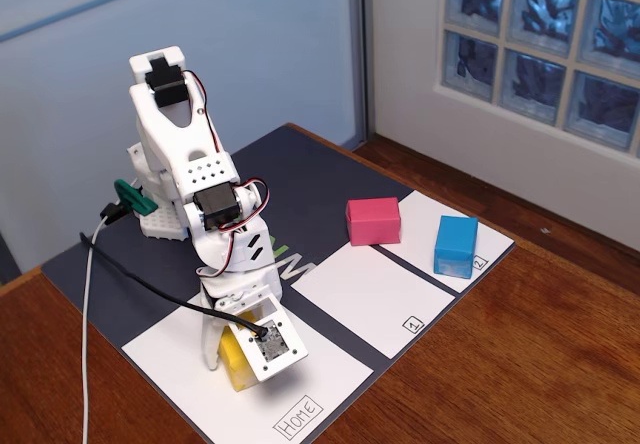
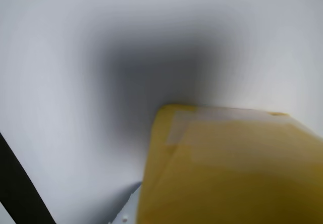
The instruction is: Move box yellow to home
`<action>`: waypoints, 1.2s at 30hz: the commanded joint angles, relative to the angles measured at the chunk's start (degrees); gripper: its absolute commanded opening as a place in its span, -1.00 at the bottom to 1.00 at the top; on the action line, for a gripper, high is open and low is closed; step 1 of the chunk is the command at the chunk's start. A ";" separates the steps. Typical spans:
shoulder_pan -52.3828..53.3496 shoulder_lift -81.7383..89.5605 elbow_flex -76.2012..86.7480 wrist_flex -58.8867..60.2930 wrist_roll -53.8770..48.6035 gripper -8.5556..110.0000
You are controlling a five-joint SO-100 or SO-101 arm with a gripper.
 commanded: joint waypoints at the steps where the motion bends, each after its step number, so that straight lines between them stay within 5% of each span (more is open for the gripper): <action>1: -0.79 2.90 -0.09 0.79 0.53 -0.25; 30: -0.62 23.55 -3.34 8.09 -2.11 -0.25; 36: -1.67 30.76 -2.29 8.79 -3.87 -0.51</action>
